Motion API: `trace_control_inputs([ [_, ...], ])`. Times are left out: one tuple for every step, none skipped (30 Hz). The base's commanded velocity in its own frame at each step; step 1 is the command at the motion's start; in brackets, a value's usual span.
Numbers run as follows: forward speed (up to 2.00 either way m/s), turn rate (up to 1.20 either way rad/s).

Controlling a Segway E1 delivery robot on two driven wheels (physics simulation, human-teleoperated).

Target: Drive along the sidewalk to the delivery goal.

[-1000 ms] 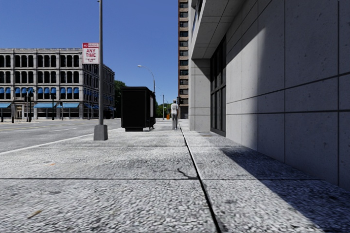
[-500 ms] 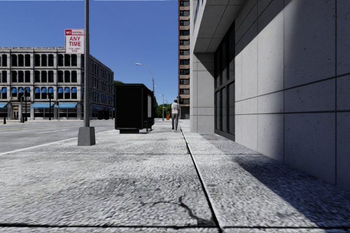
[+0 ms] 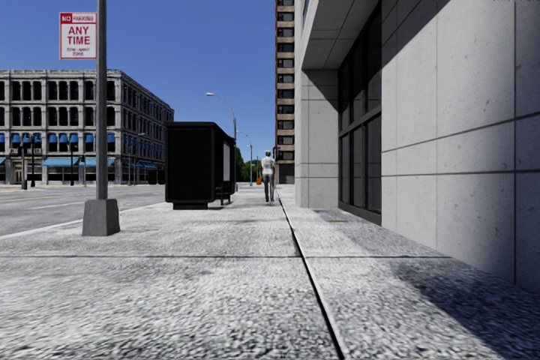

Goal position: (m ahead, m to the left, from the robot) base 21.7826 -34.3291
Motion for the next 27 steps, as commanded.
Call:
trace_control_inputs([
  [2.0,0.0],
  [2.0,0.0],
  [2.0,0.0],
  [2.0,0.0],
  [2.0,0.0],
  [2.0,0.0],
  [2.0,0.0],
  [2.0,0.0],
  [2.0,0.0],
  [2.0,0.0],
  [2.0,0.0],
  [2.0,0.0],
  [2.0,0.0],
  [2.0,0.0],
  [2.0,0.0],
  [2.0,0.0],
  [2.0,0.0],
  [2.0,0.0],
  [2.0,0.0],
  [2.0,0.0],
  [2.0,0.0],
  [2.0,0.0],
  [2.0,0.0],
  [2.0,0.0],
  [2.0,0.0],
  [2.0,0.0],
  [2.0,0.0],
])
